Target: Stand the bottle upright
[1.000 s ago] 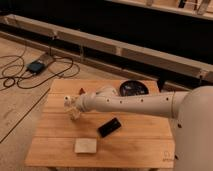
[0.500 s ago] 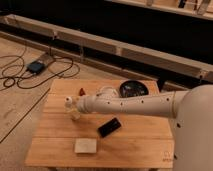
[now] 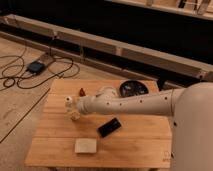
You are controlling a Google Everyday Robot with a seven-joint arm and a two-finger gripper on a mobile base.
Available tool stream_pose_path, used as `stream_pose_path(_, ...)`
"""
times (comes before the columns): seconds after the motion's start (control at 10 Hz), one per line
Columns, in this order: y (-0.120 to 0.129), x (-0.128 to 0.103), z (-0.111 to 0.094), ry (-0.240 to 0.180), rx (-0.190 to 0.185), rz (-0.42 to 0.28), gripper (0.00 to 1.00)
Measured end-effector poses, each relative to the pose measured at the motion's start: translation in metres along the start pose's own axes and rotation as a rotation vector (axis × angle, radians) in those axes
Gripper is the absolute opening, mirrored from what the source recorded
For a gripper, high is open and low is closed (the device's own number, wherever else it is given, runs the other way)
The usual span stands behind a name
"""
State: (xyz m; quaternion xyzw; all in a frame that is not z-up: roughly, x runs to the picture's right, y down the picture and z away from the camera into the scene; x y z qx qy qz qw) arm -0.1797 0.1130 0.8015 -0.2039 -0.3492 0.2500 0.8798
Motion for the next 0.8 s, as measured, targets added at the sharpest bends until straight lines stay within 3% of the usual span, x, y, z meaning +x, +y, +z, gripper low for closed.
stream_pose_path(0.8,-0.0008,-0.0033,0.0010,-0.003,0.003,-0.002,0.80)
